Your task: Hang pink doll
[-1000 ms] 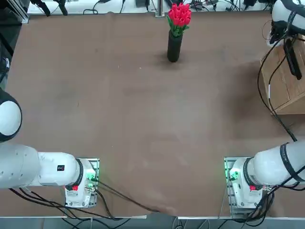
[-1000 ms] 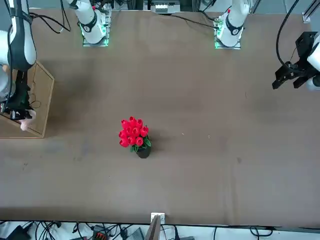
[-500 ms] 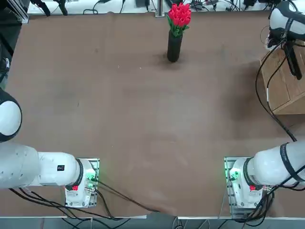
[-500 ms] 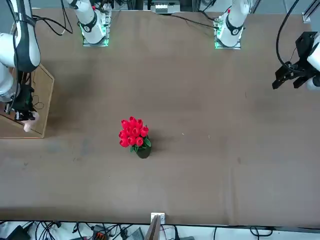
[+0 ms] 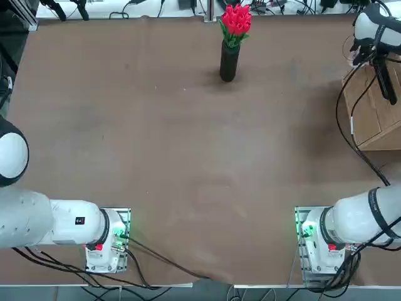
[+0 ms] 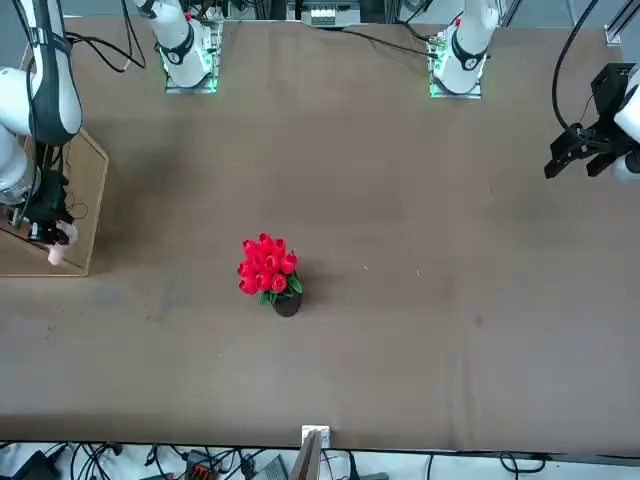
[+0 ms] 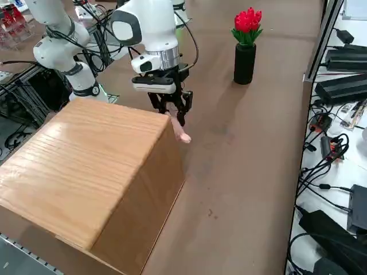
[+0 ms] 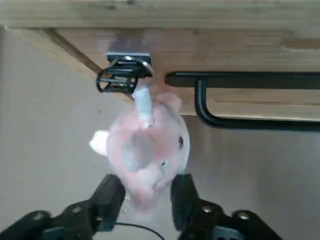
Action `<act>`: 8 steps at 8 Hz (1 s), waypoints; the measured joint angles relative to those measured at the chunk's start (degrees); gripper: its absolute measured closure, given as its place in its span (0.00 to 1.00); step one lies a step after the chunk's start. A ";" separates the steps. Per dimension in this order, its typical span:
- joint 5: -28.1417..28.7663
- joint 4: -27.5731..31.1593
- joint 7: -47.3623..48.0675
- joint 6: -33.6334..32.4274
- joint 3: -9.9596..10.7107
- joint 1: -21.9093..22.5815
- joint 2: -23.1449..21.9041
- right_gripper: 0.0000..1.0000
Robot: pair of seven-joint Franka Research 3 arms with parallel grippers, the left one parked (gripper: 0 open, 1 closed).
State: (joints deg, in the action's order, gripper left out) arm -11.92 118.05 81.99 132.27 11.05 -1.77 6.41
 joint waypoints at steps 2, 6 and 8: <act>0.00 -0.14 -0.47 0.12 -0.49 0.15 -0.49 0.01; 2.77 -5.44 -17.63 -17.38 -4.27 4.98 -5.11 0.00; 7.19 -10.50 -32.76 -26.23 -4.60 7.51 -5.76 0.00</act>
State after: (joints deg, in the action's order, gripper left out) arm -4.73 107.56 49.23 106.04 6.45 5.74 0.65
